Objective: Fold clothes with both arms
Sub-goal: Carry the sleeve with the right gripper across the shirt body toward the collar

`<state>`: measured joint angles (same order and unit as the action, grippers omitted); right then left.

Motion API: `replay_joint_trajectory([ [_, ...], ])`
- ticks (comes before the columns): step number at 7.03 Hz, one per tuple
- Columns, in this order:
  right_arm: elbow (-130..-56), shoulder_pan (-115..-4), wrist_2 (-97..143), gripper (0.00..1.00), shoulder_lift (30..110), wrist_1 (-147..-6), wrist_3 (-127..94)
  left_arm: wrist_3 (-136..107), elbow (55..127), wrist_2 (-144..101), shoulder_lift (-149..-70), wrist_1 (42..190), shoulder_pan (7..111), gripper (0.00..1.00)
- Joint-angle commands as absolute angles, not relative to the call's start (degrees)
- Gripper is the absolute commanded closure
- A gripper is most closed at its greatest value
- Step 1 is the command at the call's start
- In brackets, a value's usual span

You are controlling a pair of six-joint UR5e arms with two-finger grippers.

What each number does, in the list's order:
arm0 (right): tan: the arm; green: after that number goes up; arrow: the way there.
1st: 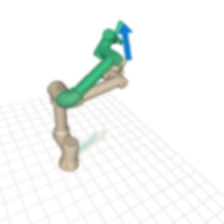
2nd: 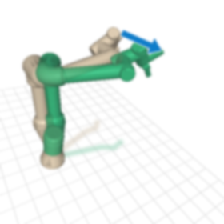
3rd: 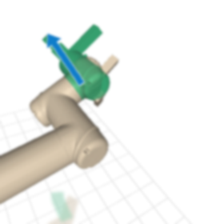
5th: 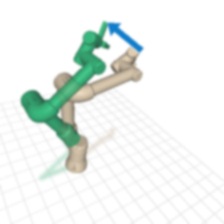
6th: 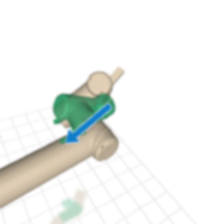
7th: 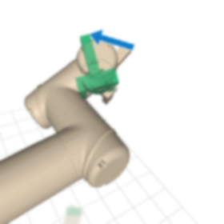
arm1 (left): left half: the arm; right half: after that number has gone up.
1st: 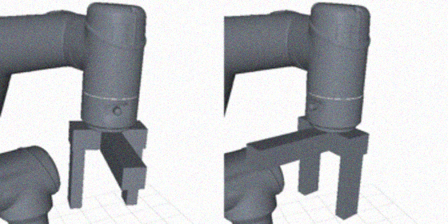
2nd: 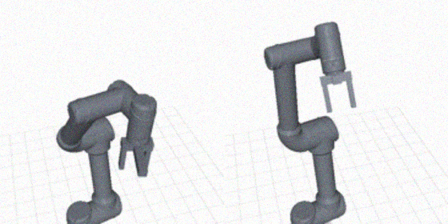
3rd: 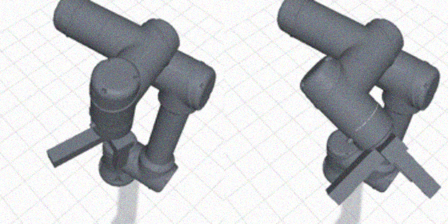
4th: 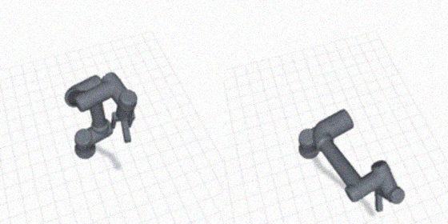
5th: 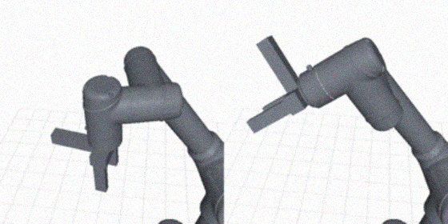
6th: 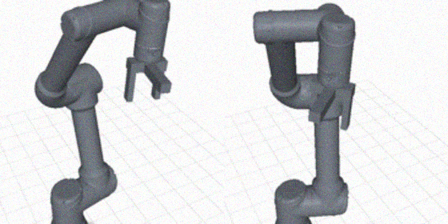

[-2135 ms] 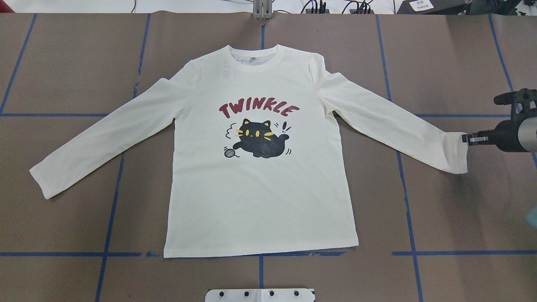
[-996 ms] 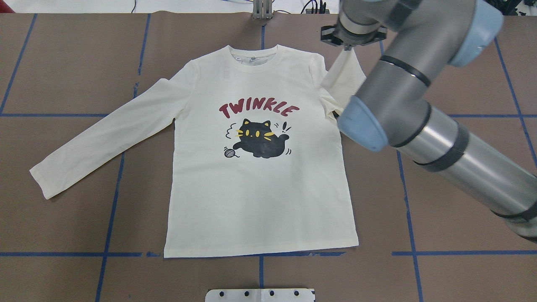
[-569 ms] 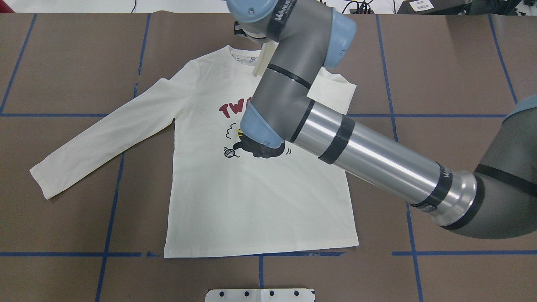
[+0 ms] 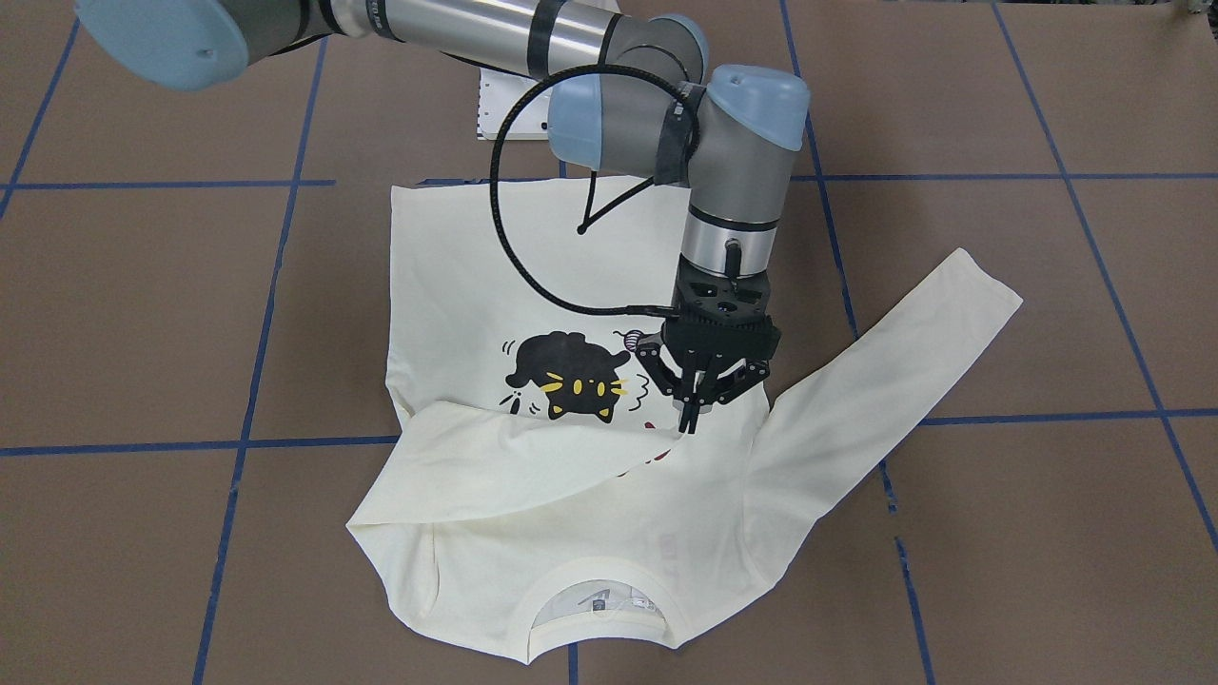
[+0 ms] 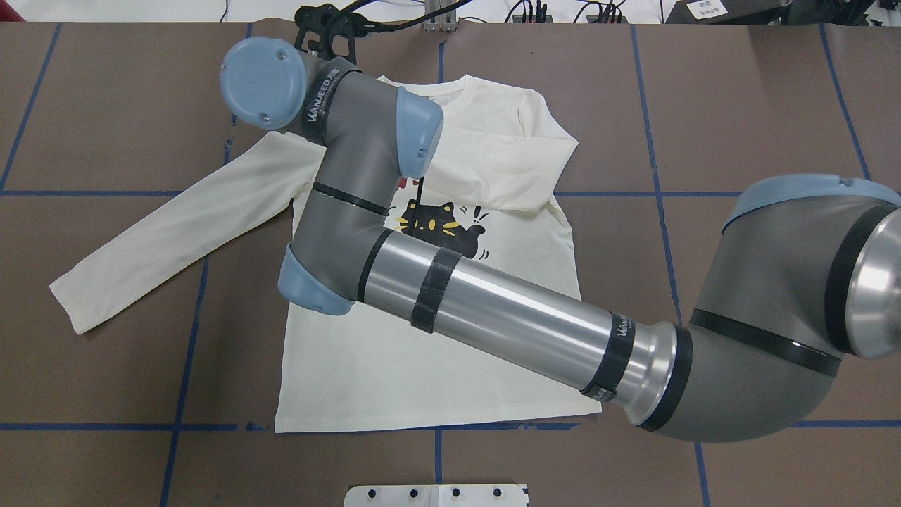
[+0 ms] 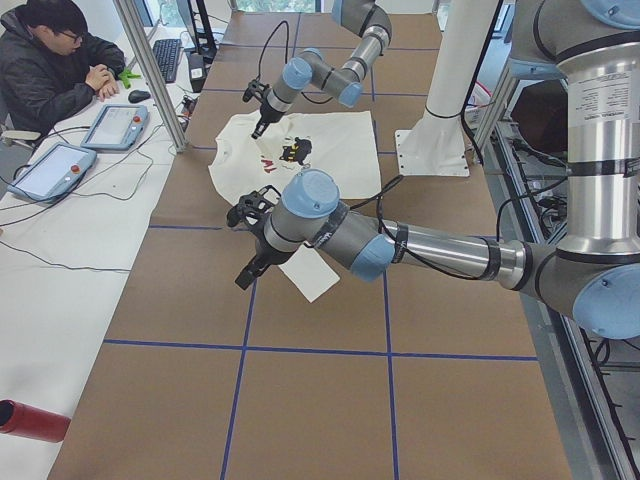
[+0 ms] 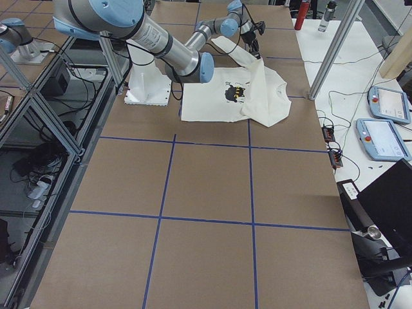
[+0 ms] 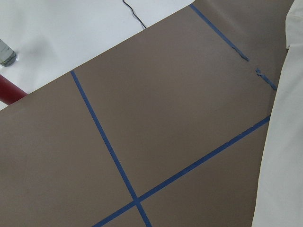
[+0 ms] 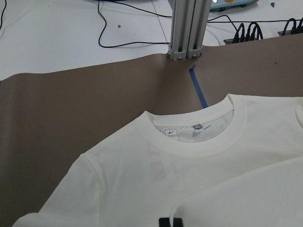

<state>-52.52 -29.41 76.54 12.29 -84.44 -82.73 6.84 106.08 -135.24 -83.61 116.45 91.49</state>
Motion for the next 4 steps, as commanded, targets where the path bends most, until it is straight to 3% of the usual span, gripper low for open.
replay_joint_trajectory([
  [1,-50.36,-28.56,76.46,0.60,10.20,-84.29,-85.17,6.86,106.00,-135.18,-83.58,116.46,91.49,0.01],
  [2,-50.10,-28.48,76.64,0.01,9.85,-84.46,-83.86,6.86,106.00,-135.18,-83.58,116.46,91.49,0.01],
  [4,-50.01,-29.52,81.79,0.00,8.18,-85.25,-82.80,6.77,106.00,-135.18,-83.58,116.46,91.49,0.01],
])
